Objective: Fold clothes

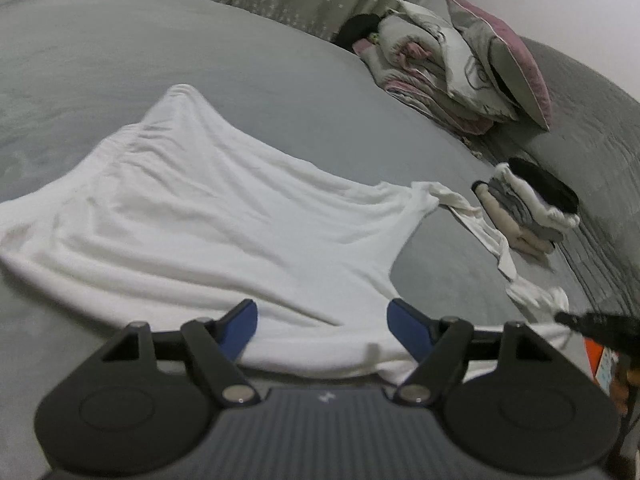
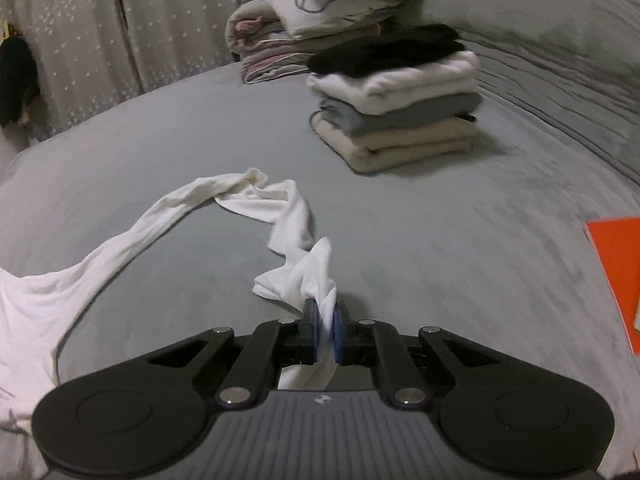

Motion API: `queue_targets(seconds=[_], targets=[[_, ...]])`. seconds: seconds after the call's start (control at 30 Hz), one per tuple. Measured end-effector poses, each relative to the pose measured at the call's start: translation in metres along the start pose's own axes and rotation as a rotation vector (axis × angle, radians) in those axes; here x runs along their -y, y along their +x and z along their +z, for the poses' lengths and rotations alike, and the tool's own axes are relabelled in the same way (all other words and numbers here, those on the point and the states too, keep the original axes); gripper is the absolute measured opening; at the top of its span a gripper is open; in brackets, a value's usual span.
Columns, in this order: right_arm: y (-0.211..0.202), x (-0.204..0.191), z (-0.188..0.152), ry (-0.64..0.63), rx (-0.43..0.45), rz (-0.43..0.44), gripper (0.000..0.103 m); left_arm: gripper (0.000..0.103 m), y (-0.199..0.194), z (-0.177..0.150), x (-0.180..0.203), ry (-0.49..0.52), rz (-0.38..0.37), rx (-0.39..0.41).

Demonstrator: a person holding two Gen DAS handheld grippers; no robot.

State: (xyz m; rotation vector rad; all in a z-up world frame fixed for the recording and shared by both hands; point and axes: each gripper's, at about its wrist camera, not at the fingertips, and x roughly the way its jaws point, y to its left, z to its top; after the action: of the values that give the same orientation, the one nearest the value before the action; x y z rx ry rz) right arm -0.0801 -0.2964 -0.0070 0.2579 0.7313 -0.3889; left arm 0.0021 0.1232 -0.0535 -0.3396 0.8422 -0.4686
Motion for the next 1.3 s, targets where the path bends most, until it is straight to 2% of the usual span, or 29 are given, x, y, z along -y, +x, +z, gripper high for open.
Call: queue_targets(seconds=[0.17, 0.4, 0.57, 0.67, 0.73, 0.8, 0.93, 1.2, 1.3], targets=[[-0.004, 0.008, -0.017, 0.013, -0.004, -0.035, 0.010, 0.075, -0.016, -0.002, -0.009, -0.020, 0.001, 0.022], [-0.008, 0.023, -0.043, 0.093, -0.024, -0.032, 0.010, 0.075, -0.038, -0.012, -0.036, -0.052, 0.024, 0.037], [-0.010, 0.022, -0.046, 0.077, -0.014, -0.062, 0.011, 0.075, -0.056, -0.020, -0.057, -0.085, 0.034, 0.050], [-0.013, 0.019, -0.045, 0.064, 0.000, -0.086, 0.021, 0.075, -0.064, -0.022, -0.069, -0.117, 0.053, 0.051], [-0.016, 0.015, -0.042, 0.050, 0.022, -0.108, 0.032, 0.075, -0.067, -0.021, -0.074, -0.137, 0.064, 0.050], [-0.022, 0.011, -0.041, 0.035, 0.049, -0.121, 0.040, 0.075, -0.070, -0.021, -0.078, -0.156, 0.075, 0.050], [-0.032, -0.001, -0.037, -0.002, 0.089, -0.107, 0.048, 0.073, -0.072, -0.019, -0.082, -0.188, 0.096, 0.055], [-0.039, -0.044, -0.046, -0.098, 0.094, 0.005, 0.056, 0.072, -0.071, -0.013, -0.087, -0.243, 0.177, 0.090], [-0.038, -0.064, -0.055, -0.150, 0.079, 0.053, 0.056, 0.067, -0.070, -0.012, -0.093, -0.282, 0.205, 0.109]])
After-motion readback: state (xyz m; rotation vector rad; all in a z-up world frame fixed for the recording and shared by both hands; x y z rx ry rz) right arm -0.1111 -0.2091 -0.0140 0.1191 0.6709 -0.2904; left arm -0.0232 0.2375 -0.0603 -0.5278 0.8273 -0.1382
